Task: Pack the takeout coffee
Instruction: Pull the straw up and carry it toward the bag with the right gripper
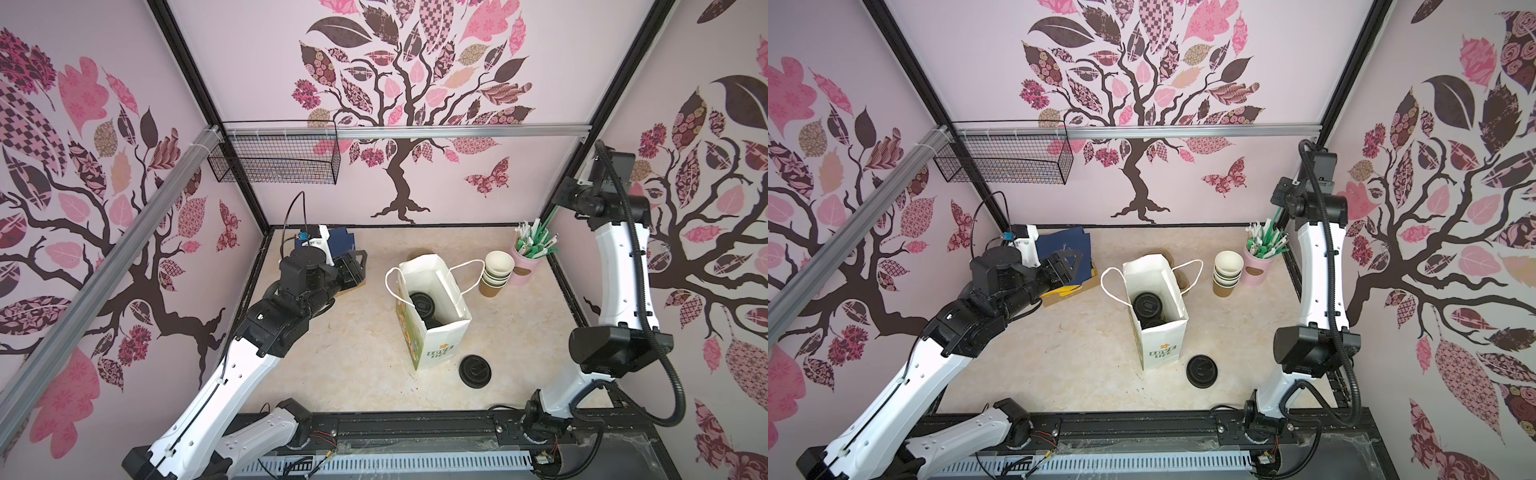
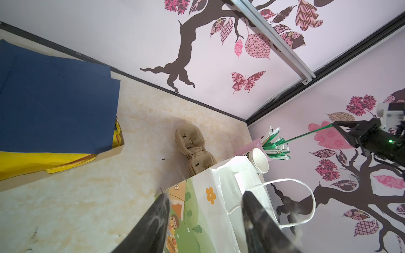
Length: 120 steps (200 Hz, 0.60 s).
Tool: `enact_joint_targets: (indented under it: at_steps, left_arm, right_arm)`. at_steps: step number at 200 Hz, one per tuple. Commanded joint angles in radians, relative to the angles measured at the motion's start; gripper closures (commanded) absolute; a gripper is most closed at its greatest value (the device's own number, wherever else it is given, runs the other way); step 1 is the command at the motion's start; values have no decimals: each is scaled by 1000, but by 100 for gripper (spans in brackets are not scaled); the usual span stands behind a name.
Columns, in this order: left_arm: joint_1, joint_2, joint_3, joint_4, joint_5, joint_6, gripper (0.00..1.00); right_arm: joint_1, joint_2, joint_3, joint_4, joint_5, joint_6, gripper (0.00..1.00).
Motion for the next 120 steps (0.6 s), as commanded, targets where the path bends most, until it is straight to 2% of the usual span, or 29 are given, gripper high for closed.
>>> enact_joint_targets:
  at_steps: [1, 39, 51, 82, 120]
  left_arm:
    - [4, -13, -10, 15, 31, 35, 43]
    - [4, -25, -17, 24, 85, 42, 43]
    - [6, -28, -17, 29, 118, 46, 43]
    - [4, -22, -1, 23, 263, 51, 39]
    - [4, 23, 53, -77, 458, 55, 31]
  right_arm:
    - [20, -94, 4, 36, 20, 11, 100]
    - [104, -216, -6, 104, 37, 13, 100]
    - [122, -244, 2, 110, 10, 29, 100]
    - [126, -296, 3, 105, -167, 150, 100]
    - [142, -337, 37, 84, -422, 266, 100]
